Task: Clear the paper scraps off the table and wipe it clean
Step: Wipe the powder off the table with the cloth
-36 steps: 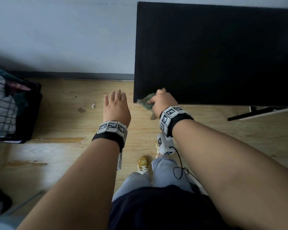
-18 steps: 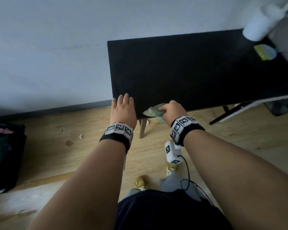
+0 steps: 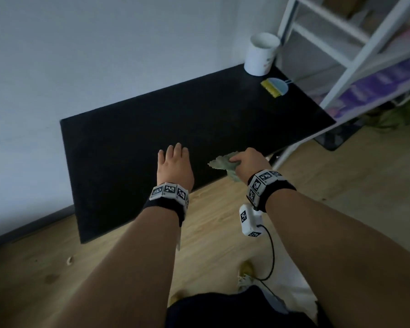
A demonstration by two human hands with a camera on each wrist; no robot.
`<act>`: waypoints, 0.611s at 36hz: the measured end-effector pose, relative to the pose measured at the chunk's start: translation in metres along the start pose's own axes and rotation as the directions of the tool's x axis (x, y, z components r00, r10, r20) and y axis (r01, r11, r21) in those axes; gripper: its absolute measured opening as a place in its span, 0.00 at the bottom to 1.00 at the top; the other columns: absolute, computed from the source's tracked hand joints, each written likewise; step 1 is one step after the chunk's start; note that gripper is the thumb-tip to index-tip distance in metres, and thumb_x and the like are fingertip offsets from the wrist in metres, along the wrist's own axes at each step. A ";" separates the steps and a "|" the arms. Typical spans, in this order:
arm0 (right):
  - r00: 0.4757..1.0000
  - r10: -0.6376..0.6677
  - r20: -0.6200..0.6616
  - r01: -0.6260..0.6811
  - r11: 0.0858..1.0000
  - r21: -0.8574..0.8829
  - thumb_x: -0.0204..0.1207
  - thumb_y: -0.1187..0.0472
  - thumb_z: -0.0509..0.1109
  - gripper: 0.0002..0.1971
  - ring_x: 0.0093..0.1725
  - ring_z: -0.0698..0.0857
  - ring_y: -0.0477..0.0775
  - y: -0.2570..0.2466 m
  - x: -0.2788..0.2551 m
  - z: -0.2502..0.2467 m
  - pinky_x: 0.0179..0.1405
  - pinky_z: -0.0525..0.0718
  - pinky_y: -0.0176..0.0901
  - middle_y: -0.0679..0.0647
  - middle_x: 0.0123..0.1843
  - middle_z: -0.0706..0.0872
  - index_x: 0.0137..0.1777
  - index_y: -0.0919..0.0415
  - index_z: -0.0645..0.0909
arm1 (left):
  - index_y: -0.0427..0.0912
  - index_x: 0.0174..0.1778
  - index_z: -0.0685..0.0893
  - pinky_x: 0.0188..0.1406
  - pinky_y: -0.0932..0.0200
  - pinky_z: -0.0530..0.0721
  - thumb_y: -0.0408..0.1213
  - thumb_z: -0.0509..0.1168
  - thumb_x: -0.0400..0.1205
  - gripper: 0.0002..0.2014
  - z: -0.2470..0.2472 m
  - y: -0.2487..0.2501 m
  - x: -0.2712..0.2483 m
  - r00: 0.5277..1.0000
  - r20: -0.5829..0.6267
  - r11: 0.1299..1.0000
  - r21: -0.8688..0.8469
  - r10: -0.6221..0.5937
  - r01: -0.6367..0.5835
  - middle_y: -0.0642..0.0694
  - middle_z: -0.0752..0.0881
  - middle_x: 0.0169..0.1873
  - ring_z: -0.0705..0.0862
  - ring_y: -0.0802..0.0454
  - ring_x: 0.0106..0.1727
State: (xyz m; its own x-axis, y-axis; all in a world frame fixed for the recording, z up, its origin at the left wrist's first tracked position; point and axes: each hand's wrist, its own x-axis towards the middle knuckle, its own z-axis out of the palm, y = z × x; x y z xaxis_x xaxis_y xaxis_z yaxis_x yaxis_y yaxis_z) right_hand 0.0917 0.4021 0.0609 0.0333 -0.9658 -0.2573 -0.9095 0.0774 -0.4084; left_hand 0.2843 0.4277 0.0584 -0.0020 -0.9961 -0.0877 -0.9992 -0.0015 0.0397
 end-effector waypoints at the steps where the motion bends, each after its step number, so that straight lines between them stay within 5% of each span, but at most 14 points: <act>1: 1.000 0.000 -0.004 0.000 1.000 -0.004 0.79 0.67 0.64 0.18 0.58 0.84 0.57 0.011 0.005 -0.010 0.52 0.81 0.43 0.55 0.65 0.81 0.63 0.49 0.86 | 0.42 0.83 0.59 0.83 0.42 0.52 0.36 0.58 0.84 0.30 -0.001 0.014 0.007 1.000 0.003 1.000 -0.005 0.005 -0.005 0.44 0.57 0.83 0.55 0.44 0.84; 7: 1.000 -0.004 -0.015 0.003 1.000 -0.021 0.77 0.69 0.64 0.16 0.60 0.82 0.61 0.078 0.032 -0.066 0.59 0.83 0.48 0.59 0.64 0.78 0.59 0.54 0.88 | 0.42 0.82 0.61 0.83 0.42 0.53 0.35 0.58 0.84 0.29 -0.008 0.095 0.050 0.999 -0.029 0.999 -0.027 0.036 -0.037 0.44 0.59 0.83 0.56 0.44 0.83; 12: 0.998 0.039 -0.045 -0.039 0.999 -0.001 0.77 0.66 0.66 0.19 0.63 0.82 0.59 0.125 0.057 -0.098 0.63 0.80 0.46 0.56 0.66 0.78 0.63 0.48 0.85 | 0.43 0.83 0.59 0.84 0.42 0.51 0.35 0.58 0.84 0.30 -0.010 0.153 0.082 0.998 -0.021 0.997 -0.045 0.063 -0.064 0.44 0.57 0.84 0.54 0.44 0.84; 22: 0.993 0.105 -0.047 -0.104 0.994 0.014 0.77 0.65 0.68 0.18 0.64 0.81 0.59 0.187 0.129 -0.136 0.64 0.78 0.44 0.57 0.67 0.77 0.65 0.50 0.85 | 0.42 0.83 0.58 0.84 0.42 0.51 0.35 0.60 0.83 0.31 -0.004 0.223 0.154 0.988 0.046 0.989 -0.020 0.146 -0.145 0.43 0.56 0.83 0.54 0.44 0.84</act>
State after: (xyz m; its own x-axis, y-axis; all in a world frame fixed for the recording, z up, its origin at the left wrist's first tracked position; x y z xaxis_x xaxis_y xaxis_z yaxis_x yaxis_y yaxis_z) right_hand -0.1306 0.2581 0.0701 -0.0817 -0.9630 -0.2569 -0.9019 0.1811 -0.3921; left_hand 0.0616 0.2736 0.0580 -0.1498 -0.9805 -0.1271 -0.9873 0.1414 0.0721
